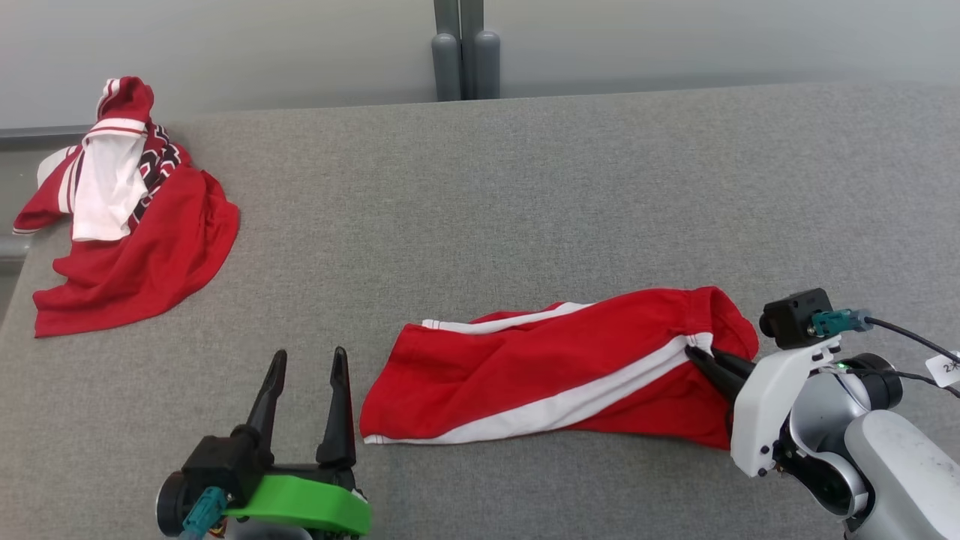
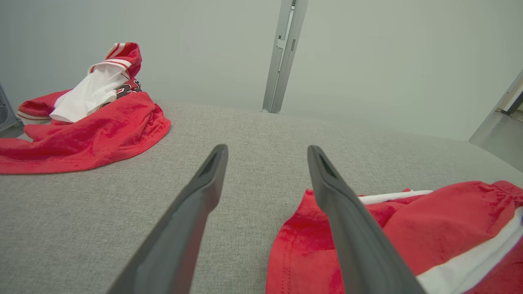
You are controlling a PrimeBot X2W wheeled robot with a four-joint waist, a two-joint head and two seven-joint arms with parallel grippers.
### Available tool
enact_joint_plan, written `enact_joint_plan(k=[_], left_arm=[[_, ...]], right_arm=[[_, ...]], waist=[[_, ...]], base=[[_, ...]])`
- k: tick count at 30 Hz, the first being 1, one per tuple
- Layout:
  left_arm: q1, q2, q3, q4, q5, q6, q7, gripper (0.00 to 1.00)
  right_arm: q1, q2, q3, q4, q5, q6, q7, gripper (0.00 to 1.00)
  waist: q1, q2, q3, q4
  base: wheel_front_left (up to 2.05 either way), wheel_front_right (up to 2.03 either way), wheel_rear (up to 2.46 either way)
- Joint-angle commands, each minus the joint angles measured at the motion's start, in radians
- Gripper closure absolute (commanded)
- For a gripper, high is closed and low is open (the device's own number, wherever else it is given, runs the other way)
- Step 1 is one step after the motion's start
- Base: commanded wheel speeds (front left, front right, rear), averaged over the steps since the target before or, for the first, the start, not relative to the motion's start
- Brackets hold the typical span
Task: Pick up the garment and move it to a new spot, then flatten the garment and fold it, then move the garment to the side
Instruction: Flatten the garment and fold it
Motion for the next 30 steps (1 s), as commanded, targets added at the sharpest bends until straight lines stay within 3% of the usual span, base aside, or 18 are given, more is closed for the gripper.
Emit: enact_joint_plan(k=[1, 12, 17, 27, 30], left_arm=[[0.017, 0.003, -0.004, 0.017, -0.011, -0.011, 0.001, 0.0], [0.013, 0.043, -0.094, 0.247, -0.05, -0.103, 0.097, 0.0], [-0.007, 0.053, -0.126, 0.282, -0.081, -0.112, 0.132, 0.0], [-0.055, 0.048, -0.155, 0.364, -0.081, -0.116, 0.087, 0.0], [-0.066, 0.047, -0.173, 0.384, -0.079, -0.118, 0.076, 0.11]], right_arm=[[0.009, 0.0, -0.006, -0.006, 0.01, 0.0, -0.017, 1.0], [0.007, 0.053, -0.054, 0.036, -0.003, 0.0, -0.112, 1.0], [-0.011, 0.069, -0.058, 0.056, -0.008, 0.0, -0.135, 1.0], [-0.029, 0.087, -0.053, 0.086, 0.0, 0.0, -0.165, 1.0], [-0.033, 0.09, -0.056, 0.093, 0.001, 0.0, -0.172, 1.0]], waist=[[0.0, 0.0, -0.002, -0.004], [0.0, 0.0, 0.008, -0.022], [0.0, 0.0, 0.015, -0.024], [0.0, 0.0, 0.024, -0.033], [0.0, 0.0, 0.025, -0.036]], base=[[0.0, 0.0, 0.0], [0.0, 0.0, 0.0], [0.0, 0.0, 0.0], [0.0, 0.0, 0.0], [0.0, 0.0, 0.0]])
